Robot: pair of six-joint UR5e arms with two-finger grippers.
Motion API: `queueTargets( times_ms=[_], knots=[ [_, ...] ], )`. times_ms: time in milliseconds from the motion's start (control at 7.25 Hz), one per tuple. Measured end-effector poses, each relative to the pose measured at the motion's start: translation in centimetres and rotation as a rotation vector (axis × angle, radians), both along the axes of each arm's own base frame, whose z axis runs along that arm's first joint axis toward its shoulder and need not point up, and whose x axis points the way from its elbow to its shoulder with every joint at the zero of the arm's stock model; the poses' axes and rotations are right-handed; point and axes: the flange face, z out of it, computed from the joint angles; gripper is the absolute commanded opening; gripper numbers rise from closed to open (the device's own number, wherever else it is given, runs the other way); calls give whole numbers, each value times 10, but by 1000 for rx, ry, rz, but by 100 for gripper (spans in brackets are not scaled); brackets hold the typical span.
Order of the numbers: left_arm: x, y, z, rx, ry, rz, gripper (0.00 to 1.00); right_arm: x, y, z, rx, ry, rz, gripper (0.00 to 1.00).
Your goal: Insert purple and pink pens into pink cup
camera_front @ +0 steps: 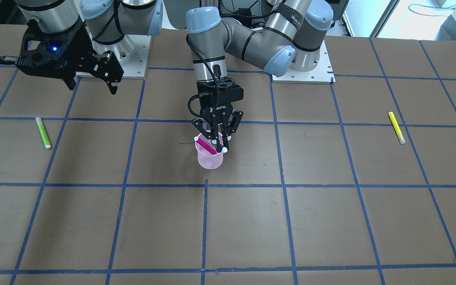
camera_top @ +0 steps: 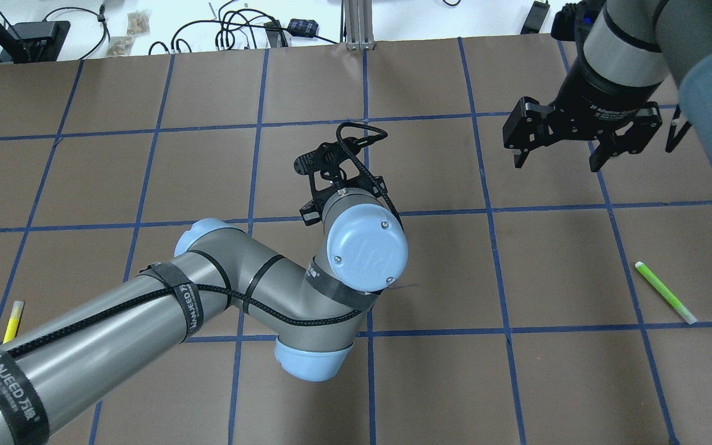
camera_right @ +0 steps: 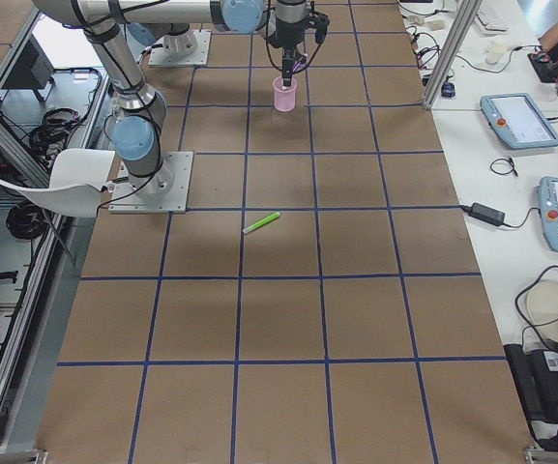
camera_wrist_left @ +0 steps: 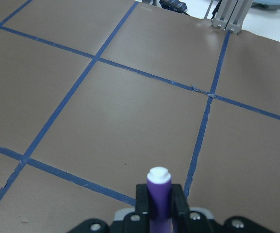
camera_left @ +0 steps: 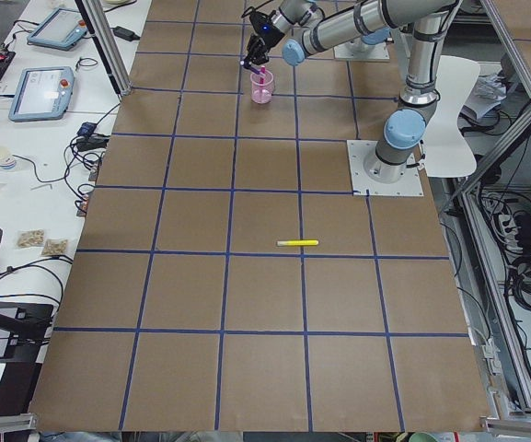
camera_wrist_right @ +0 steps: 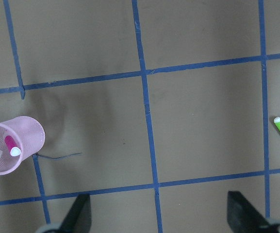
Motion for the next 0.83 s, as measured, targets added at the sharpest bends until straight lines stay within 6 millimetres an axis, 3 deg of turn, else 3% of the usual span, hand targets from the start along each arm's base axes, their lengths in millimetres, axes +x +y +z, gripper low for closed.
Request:
queueTargets(
  times_ms=[414,552,690,828],
  knots=[
    [-4,3,-11,18,-19,-8,45,0,-1,1,-6,1,0,100],
    [-4,3,-15,23,-22,-7,82,0,-1,1,-8,1,0,100],
    [-4,4,-18,27,-21,-3,87,0,-1,1,-9,1,0,100],
    [-4,5,-18,27,-19,0,98,0,-1,1,-8,1,0,100]
  ],
)
